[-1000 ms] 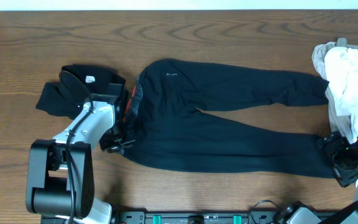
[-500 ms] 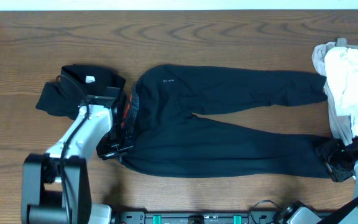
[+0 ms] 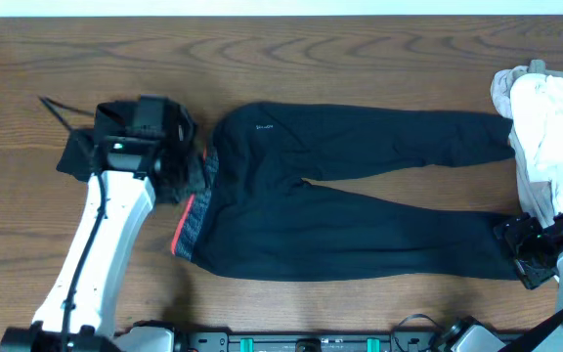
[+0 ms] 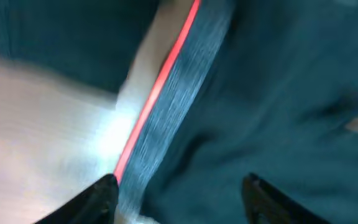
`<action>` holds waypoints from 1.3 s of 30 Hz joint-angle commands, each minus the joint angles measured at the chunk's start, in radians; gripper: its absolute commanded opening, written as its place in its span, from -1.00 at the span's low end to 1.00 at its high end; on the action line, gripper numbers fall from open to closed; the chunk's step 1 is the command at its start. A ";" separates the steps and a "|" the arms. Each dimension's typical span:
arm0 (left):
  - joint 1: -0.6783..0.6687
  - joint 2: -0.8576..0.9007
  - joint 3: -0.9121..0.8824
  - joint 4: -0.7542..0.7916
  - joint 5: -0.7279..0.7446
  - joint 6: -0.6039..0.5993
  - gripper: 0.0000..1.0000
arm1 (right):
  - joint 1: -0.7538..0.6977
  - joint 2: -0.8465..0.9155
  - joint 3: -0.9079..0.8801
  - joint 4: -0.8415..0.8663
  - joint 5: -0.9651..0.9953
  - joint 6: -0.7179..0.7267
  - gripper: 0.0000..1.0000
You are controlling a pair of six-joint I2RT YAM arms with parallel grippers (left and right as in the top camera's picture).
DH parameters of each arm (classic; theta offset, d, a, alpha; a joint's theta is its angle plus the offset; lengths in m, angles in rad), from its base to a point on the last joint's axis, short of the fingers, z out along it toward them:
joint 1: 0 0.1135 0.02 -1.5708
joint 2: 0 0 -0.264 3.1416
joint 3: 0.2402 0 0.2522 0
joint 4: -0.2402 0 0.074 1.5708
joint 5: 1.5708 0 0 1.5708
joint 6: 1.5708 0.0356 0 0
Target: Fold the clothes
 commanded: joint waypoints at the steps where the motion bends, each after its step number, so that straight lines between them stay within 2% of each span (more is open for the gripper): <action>1: 0.004 0.020 0.013 0.099 0.024 0.110 0.33 | -0.011 0.001 -0.007 0.002 -0.013 0.001 0.58; 6: 0.004 0.149 0.013 0.343 0.054 0.210 0.33 | -0.010 0.001 -0.007 -0.002 -0.022 0.001 0.57; 11: 0.004 0.321 0.013 0.539 0.077 0.250 0.38 | -0.010 0.001 -0.007 -0.010 -0.064 -0.032 0.55; 16: 0.004 0.445 0.013 0.686 0.087 0.275 0.50 | -0.010 0.001 -0.007 -0.036 -0.064 -0.040 0.53; 18: 0.004 0.473 0.013 0.716 0.124 0.279 0.47 | -0.010 0.001 -0.007 -0.040 -0.064 -0.040 0.53; 19: 0.004 0.486 0.013 0.727 0.143 0.283 0.25 | -0.010 0.001 -0.007 -0.041 -0.064 -0.040 0.52; 20: 0.004 0.494 0.013 0.731 0.160 0.285 -0.06 | -0.010 0.001 -0.007 -0.042 -0.064 -0.040 0.51; 22: 0.004 0.500 0.013 0.721 0.174 0.285 -0.88 | -0.010 0.001 -0.007 -0.043 -0.064 -0.040 0.50; 28: 0.004 0.454 0.051 0.628 0.154 0.280 -0.88 | -0.010 0.001 -0.006 -0.042 -0.064 -0.039 0.47; 34: -0.039 0.330 0.085 0.557 -0.090 0.255 -0.88 | -0.010 0.001 -0.007 -0.042 -0.064 -0.039 0.47; 37: -0.085 0.309 0.085 0.534 -0.163 0.272 -0.87 | -0.010 0.001 -0.007 -0.039 -0.064 -0.039 0.46; 38: -0.100 0.315 0.085 0.523 -0.165 0.280 -0.76 | -0.010 0.001 -0.007 -0.037 -0.064 -0.039 0.46; 39: -0.111 0.325 0.085 0.515 -0.165 0.282 -0.56 | -0.010 0.001 -0.007 -0.035 -0.064 -0.039 0.45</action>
